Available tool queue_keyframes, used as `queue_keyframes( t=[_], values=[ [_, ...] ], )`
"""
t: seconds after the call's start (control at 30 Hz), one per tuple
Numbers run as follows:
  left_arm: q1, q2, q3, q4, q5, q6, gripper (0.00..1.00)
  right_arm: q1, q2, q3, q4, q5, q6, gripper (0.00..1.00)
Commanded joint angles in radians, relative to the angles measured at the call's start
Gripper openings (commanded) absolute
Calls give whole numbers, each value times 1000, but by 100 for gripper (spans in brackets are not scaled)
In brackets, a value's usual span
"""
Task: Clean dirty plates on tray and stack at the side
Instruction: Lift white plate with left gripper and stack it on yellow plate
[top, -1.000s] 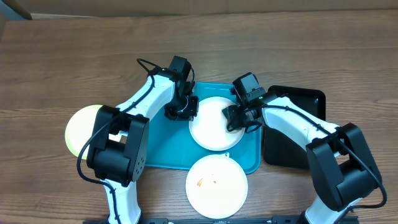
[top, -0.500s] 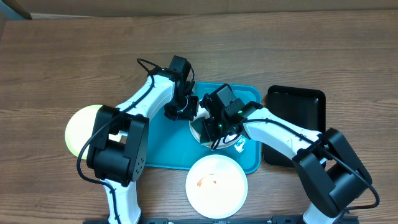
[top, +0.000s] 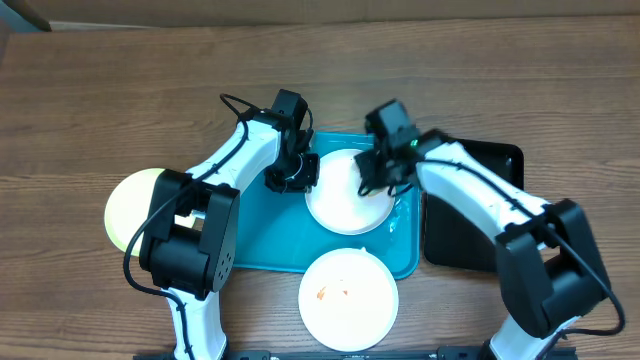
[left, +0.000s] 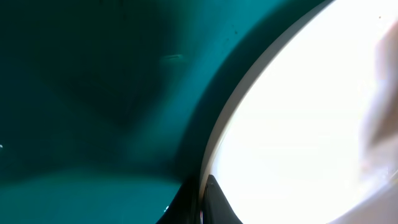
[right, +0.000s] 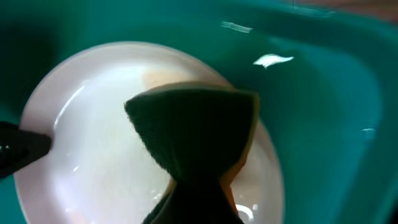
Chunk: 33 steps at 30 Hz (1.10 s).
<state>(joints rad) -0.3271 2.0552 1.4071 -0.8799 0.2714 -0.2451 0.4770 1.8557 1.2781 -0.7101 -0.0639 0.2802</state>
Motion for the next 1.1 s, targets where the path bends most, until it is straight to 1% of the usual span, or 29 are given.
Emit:
queue_keyframes(
  t=[0.0, 0.1, 0.17, 0.33, 0.5, 0.6, 0.67, 0.77, 0.83, 1.0, 1.07],
  values=[
    [11, -31, -5, -6, -74, -14, 4, -16, -54, 100, -63, 18, -19, 4],
    [11, -63, -2, -8, -127, -14, 4, -59, -121, 112, -110, 18, -7, 4],
    [14, -100, -2, -10, -177, -15, 4, -105, -162, 111, -140, 18, 35, 4],
    [13, -226, -2, -15, -291, -17, 4, -277, -222, 111, -255, -68, 40, 4],
    [3, -330, -2, -30, -475, -17, 4, -446, -223, 85, -377, -217, -94, 4],
    [-21, -370, -2, -38, -585, -17, 4, -518, -223, 45, -418, -227, -116, 4],
    [-45, -388, -2, -40, -665, -17, 4, -548, -223, 14, -425, -226, -136, 4],
    [-98, -411, -2, -49, -842, -19, 4, -579, -223, -45, -409, -226, -138, 4],
    [-140, -420, -2, -60, -964, -35, 4, -583, -223, -81, -387, -226, -140, 4],
    [-235, -422, -3, -69, -1184, -47, 4, -582, -223, -136, -346, -227, -151, 4],
    [-275, -422, -3, -76, -1296, -64, 4, -582, -223, -144, -343, -226, -151, 4]
  ],
)
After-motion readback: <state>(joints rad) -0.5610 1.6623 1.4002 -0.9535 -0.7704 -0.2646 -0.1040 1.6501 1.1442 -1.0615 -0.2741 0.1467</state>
